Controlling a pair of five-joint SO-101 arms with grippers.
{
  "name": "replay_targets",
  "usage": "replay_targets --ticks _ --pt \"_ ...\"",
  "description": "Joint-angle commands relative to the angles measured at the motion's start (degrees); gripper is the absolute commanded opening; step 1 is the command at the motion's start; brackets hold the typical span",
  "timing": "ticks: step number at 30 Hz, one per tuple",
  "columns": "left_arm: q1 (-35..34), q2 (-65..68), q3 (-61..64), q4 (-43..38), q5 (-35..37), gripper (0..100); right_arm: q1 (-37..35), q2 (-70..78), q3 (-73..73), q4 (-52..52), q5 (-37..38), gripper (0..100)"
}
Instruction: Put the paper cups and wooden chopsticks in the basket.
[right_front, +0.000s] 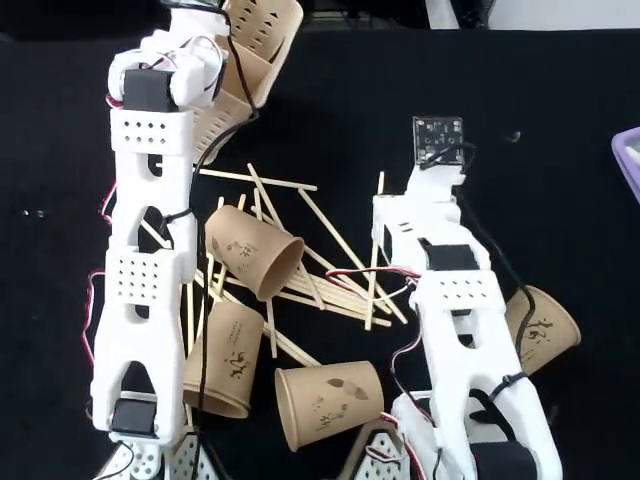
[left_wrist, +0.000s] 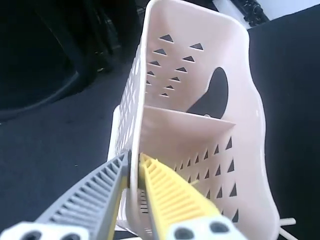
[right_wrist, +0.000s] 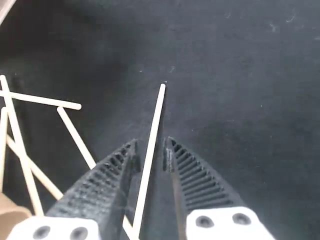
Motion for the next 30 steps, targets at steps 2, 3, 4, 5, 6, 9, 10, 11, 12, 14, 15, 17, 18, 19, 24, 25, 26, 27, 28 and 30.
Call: replay_targets --ticks 2,3,4,5,6,9,10,11,12,14,15,17,18,19,24,25,26,27,28,30 --pt "1.71 -5.19 -1.01 5.89 -0.35 3 1.41 -0.13 -4.18 0.44 -2.73 9.6" --pt "1.71 -6.15 -1.01 7.30 -0.35 3 1.41 -0.13 -4.79 0.70 -2.73 9.6" --pt "1.71 -7.12 -1.01 8.53 -0.35 3 1.41 -0.13 -5.23 0.79 -2.73 9.6" --pt "1.71 -8.00 -1.01 9.49 -0.35 3 1.32 -0.13 -5.58 0.79 -2.73 9.6" --pt "1.80 -9.05 -1.01 10.37 -0.44 3 1.32 -0.13 -5.85 0.79 -2.73 9.6" --pt "2.15 -11.34 -1.01 13.54 -2.11 3 1.49 -0.13 -7.69 2.02 -2.37 12.1" --pt "2.77 -12.04 -1.01 14.86 -3.69 3 1.76 -0.13 -9.19 3.78 -2.29 14.4" --pt "3.21 -12.57 -0.92 15.91 -5.01 3 2.46 -0.13 -11.03 6.07 -2.29 17.0" --pt "3.56 -12.84 -0.92 16.35 -5.89 3 2.90 -0.13 -13.32 8.44 -2.29 19.3" --pt "3.91 -13.63 -0.92 16.44 -6.24 3 3.78 -0.13 -18.15 12.22 -2.29 22.5" --pt "4.44 -13.63 -0.92 16.44 -6.33 3 4.48 -0.13 -20.53 13.63 -2.29 23.0" --pt "5.67 -13.71 -0.92 16.44 -6.33 3 5.36 -0.04 -25.27 14.51 -2.20 22.9" --pt "6.20 -13.71 -0.92 16.44 -6.33 3 5.89 0.22 -27.91 14.42 -1.76 22.9" --pt "6.90 -13.71 -0.92 16.44 -6.33 3 6.33 0.40 -30.46 14.42 -0.53 22.9" --pt "9.98 -13.71 -0.92 16.44 -6.33 3 4.31 4.35 -38.81 14.07 3.87 22.9" --pt "10.68 -13.80 -0.92 16.44 -6.33 3 3.87 5.85 -39.60 14.07 3.78 22.9" --pt "11.47 -14.24 -0.84 16.44 -6.33 3 3.60 7.34 -40.22 14.07 3.69 22.9" --pt "12.18 -15.03 -0.84 16.53 -6.33 3 3.52 8.84 -40.84 14.07 3.52 22.9" --pt "12.88 -16.09 -0.75 16.53 -6.24 3 3.43 10.24 -41.54 14.07 3.43 22.9" --pt "14.37 -18.11 -0.75 16.53 -6.15 3 3.43 12.79 -43.21 14.07 3.43 22.9"
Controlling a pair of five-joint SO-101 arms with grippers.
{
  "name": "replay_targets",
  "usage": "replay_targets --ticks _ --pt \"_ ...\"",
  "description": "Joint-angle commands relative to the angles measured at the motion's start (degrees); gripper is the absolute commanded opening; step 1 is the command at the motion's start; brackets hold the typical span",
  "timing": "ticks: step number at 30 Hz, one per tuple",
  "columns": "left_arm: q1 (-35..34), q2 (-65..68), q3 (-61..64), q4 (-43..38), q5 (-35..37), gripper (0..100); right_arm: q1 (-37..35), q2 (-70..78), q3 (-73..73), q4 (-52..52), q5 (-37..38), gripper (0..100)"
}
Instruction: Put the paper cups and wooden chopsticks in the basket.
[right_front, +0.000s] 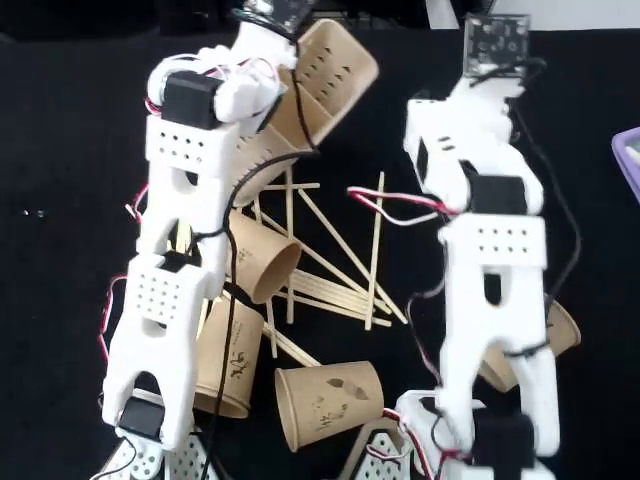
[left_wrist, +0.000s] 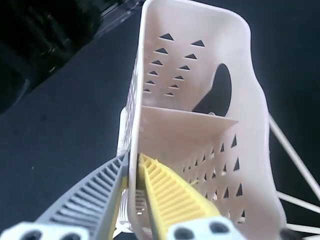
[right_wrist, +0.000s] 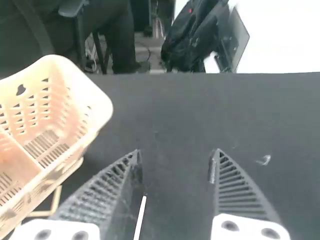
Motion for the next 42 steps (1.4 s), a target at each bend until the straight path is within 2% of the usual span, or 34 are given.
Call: replay_targets --ticks 1,14,18,24,31,36,42 --pt "3.91 -9.49 -0.84 0.18 -0.18 3 -0.79 4.88 -6.37 0.00 0.62 22.9" --pt "10.24 -11.78 -0.84 0.18 -0.18 3 -1.93 12.35 -16.40 0.00 1.14 22.9" --pt "11.56 -11.69 0.40 0.18 -0.18 3 -2.46 14.02 -17.71 0.70 4.75 22.9" --pt "10.68 -10.81 10.68 0.18 -0.44 3 2.46 8.13 -17.80 9.41 6.68 22.9" --pt "10.15 -10.20 8.66 0.00 -0.26 3 3.52 4.79 -17.27 16.00 6.77 22.9" --pt "11.56 -10.81 8.66 0.00 -0.26 3 0.79 6.99 -12.62 7.82 10.73 22.9" --pt "12.35 -10.81 8.66 0.00 -0.35 3 -0.97 13.41 -11.74 0.70 10.90 22.9"
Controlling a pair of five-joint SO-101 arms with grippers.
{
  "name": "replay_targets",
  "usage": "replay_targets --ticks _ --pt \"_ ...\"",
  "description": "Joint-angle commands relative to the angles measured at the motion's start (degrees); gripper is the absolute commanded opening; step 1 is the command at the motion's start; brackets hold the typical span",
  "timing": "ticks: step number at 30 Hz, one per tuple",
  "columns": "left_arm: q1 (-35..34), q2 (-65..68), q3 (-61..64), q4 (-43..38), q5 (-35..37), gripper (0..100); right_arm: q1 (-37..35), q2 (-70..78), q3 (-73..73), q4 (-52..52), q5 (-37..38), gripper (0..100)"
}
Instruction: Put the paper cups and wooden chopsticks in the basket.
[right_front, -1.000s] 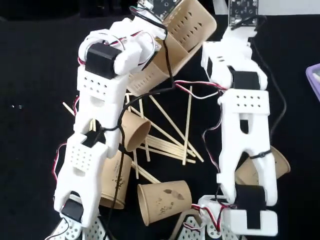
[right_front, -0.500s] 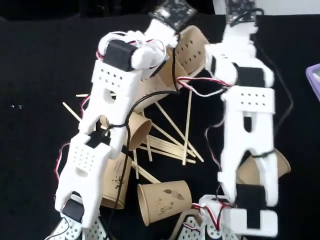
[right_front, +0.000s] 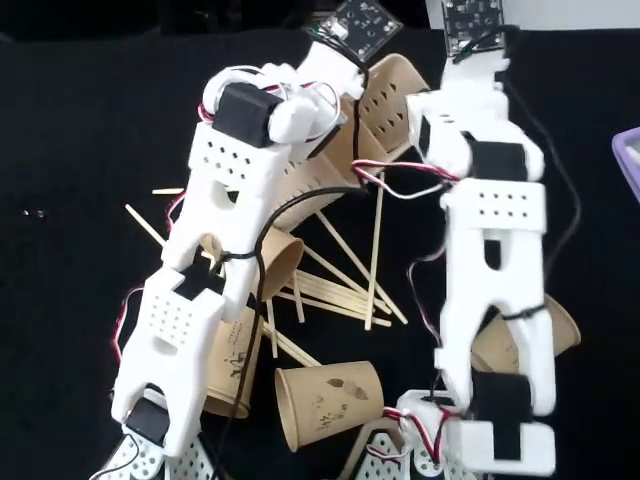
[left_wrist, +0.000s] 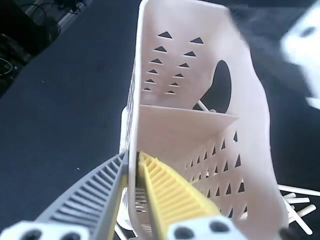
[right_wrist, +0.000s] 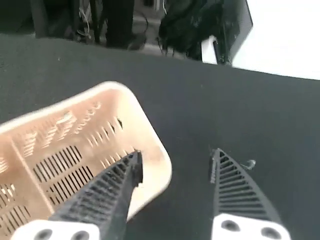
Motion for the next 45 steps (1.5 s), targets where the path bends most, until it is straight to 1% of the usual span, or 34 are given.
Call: replay_targets --ticks 1,6,7,9,10,11,12,14,15,20,22,24,28,31,34,42,45 --pt "0.84 -3.16 -2.59 0.00 -0.35 3 -2.11 3.82 -0.66 -5.27 1.05 22.9" --pt "0.66 -3.25 -2.59 0.00 -0.44 3 -2.73 9.63 -0.57 -6.07 7.21 22.6" --pt "0.66 -3.25 -2.59 0.00 -0.44 3 -2.55 10.77 -0.57 -6.07 8.35 20.7" --pt "0.75 -3.25 -2.59 0.00 -0.44 3 -1.14 12.26 -0.66 -6.15 9.14 11.9" --pt "0.75 -3.25 -2.59 0.00 -0.44 3 -0.44 12.62 -1.10 -6.24 8.62 4.7" --pt "0.75 -3.25 -2.59 0.00 -0.44 3 0.35 12.62 -1.71 -6.24 7.30 0.2" --pt "0.75 -3.25 -2.59 0.00 -0.35 3 1.49 12.62 -2.15 -6.15 5.63 2.8" --pt "0.48 -3.16 -2.59 0.00 -0.26 3 3.25 12.35 -3.21 -5.71 3.08 0.8" --pt "0.22 -3.08 -2.59 0.00 -0.26 3 4.04 11.82 -3.30 -5.63 2.37 1.3" --pt "-1.63 -3.25 -2.59 -0.09 -0.09 3 6.07 6.20 1.27 -3.25 1.58 1.1" --pt "-2.15 -3.25 -2.59 -0.09 0.09 3 6.07 3.21 4.70 -3.25 -0.18 1.1" --pt "-3.38 -3.16 -2.59 -0.09 2.90 5 6.07 -0.31 7.87 -3.34 -2.11 1.1" --pt "-5.85 -3.25 -2.59 -0.09 12.13 14 6.07 -7.43 12.97 -3.34 -5.01 1.1" --pt "-6.99 -3.34 -5.23 0.00 16.00 15 6.07 -10.51 14.99 -4.31 -5.10 1.1" --pt "-7.43 -3.34 -7.34 0.09 16.35 15 6.07 -11.03 16.22 -6.86 -4.75 1.1" --pt "-6.64 -3.34 -7.34 0.26 16.44 15 6.15 -7.43 16.40 -11.69 -4.66 1.1" --pt "-6.99 -3.34 -4.88 0.26 17.49 15 6.15 -6.55 16.31 -12.48 -4.57 1.1"
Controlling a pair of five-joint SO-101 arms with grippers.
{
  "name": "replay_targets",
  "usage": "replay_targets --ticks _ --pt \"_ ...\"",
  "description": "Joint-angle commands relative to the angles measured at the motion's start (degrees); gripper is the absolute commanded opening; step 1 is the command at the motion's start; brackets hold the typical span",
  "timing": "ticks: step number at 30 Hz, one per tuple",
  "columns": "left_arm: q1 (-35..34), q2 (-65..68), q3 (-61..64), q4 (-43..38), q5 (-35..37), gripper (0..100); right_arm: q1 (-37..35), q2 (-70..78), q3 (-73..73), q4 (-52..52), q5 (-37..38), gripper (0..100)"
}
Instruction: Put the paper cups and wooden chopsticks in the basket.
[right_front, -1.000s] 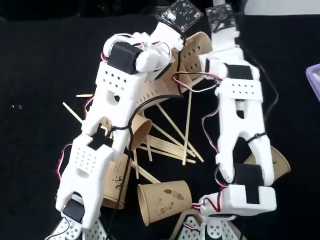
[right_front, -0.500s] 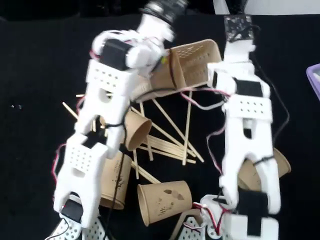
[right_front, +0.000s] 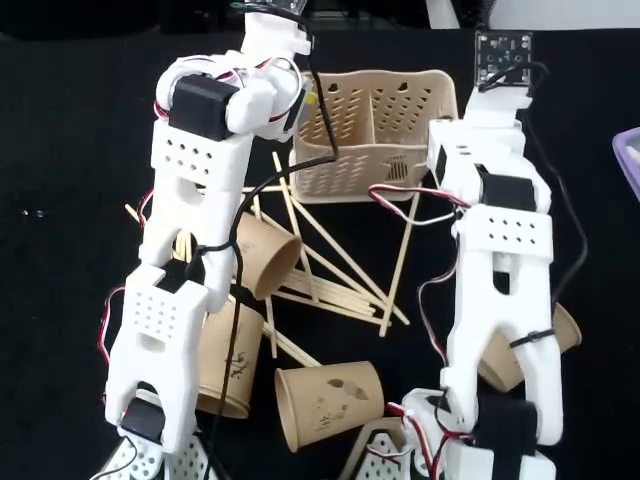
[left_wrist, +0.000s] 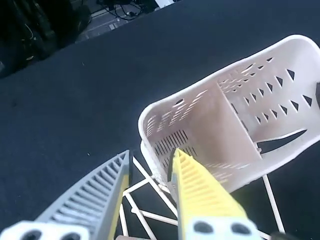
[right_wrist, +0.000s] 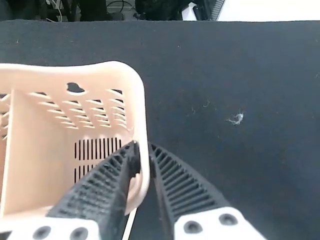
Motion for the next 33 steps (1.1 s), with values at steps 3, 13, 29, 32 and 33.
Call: replay_targets --ticks 3,13,29,32,33 --pt "-0.22 -3.25 7.08 0.26 4.13 15 1.05 0.04 -0.66 -2.55 -0.09 1.1" --pt "1.27 -10.73 25.54 -0.09 4.57 15 3.87 0.48 -1.54 -2.11 -0.09 1.1" --pt "-2.33 -11.08 18.77 -2.81 8.18 3 3.43 -4.26 -2.59 -6.95 -0.62 1.1" --pt "-2.42 -10.37 15.34 -4.40 8.00 3 3.43 -4.00 -3.56 -8.44 -0.62 1.1" --pt "-2.51 -10.20 15.25 -5.10 7.82 3 3.43 -3.65 -3.91 -8.97 -0.62 1.1"
